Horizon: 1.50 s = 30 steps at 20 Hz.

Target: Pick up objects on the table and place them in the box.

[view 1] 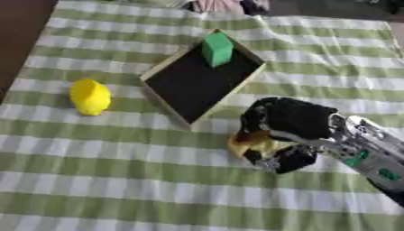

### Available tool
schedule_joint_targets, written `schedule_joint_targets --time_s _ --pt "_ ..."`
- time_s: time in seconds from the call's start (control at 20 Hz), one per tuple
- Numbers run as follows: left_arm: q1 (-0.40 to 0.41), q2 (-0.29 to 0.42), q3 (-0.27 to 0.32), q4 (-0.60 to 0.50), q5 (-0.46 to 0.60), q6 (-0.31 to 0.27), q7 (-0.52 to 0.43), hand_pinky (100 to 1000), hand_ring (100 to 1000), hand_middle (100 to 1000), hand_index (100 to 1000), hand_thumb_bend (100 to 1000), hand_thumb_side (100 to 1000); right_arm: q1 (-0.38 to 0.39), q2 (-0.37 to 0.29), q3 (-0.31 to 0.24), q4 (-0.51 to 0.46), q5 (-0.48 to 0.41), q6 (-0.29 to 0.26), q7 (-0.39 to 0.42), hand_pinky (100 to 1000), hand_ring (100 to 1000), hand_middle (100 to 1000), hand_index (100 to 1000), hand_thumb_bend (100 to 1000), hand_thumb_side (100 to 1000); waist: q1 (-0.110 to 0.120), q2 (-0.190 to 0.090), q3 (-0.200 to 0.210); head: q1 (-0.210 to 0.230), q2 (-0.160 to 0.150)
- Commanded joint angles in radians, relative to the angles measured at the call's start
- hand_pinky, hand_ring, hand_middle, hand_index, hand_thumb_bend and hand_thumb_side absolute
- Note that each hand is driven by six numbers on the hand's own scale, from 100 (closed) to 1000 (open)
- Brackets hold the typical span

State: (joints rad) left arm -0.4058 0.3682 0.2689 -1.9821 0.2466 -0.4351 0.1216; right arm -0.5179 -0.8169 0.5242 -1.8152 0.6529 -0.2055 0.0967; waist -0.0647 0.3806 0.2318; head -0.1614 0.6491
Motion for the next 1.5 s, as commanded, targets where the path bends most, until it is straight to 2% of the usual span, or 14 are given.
schedule_joint_targets --time_s 0.05,0.2,0.5,0.7,0.75,0.8,1.0,1.35,1.5 --pt "-0.011 0.014 0.002 -0.018 0.004 0.002 -0.005 732 776 725 851 100 557 -0.011 -0.023 -0.023 -0.015 -0.044 -0.001 -0.048 759 623 332 406 100 214 0.005 -0.021 -0.002 -0.001 -0.009" --pt "-0.009 0.016 0.003 -0.018 0.005 0.002 -0.004 733 776 724 850 100 556 -0.012 -0.045 -0.042 -0.06 -0.086 -0.006 -0.058 760 621 332 410 100 195 0.004 -0.025 -0.004 0.001 -0.005" --pt "-0.009 0.018 0.006 -0.018 0.005 0.002 0.001 733 775 723 850 100 549 -0.043 -0.106 -0.101 -0.164 -0.199 0.032 -0.06 763 622 329 412 100 162 0.0 -0.032 -0.005 0.003 0.0" --pt "-0.013 0.019 0.006 -0.018 0.004 0.0 0.009 733 774 722 849 100 549 -0.084 -0.142 -0.136 -0.178 -0.303 0.06 -0.066 771 623 328 416 100 137 -0.005 -0.035 -0.002 0.0 0.004" --pt "-0.013 0.02 0.005 -0.018 0.004 0.001 0.009 733 774 722 849 100 548 -0.099 -0.148 -0.143 -0.171 -0.334 0.063 -0.065 773 623 326 416 100 191 -0.007 -0.036 -0.001 -0.001 0.005" --pt "-0.015 0.02 0.003 -0.018 0.005 0.001 0.009 733 774 722 849 100 547 -0.115 -0.151 -0.146 -0.155 -0.362 0.068 -0.057 778 622 320 413 100 155 -0.009 -0.036 0.001 -0.003 0.005" --pt "-0.025 0.018 0.0 -0.018 0.007 -0.001 0.01 733 774 721 848 100 547 -0.175 -0.144 -0.155 -0.07 -0.432 0.062 -0.016 783 627 320 415 100 156 -0.015 -0.032 0.013 -0.013 0.003" --pt "-0.051 0.009 -0.007 -0.018 0.017 0.001 0.001 734 774 722 847 100 557 -0.273 -0.099 -0.156 0.031 -0.452 0.016 -0.021 783 624 317 414 100 134 -0.029 -0.011 0.044 -0.032 -0.021" --pt "-0.071 0.003 -0.016 -0.018 0.025 0.0 -0.008 734 775 722 847 100 555 -0.327 -0.06 -0.152 0.087 -0.428 -0.009 -0.027 779 627 323 418 100 106 -0.038 -0.002 0.066 -0.058 -0.033"
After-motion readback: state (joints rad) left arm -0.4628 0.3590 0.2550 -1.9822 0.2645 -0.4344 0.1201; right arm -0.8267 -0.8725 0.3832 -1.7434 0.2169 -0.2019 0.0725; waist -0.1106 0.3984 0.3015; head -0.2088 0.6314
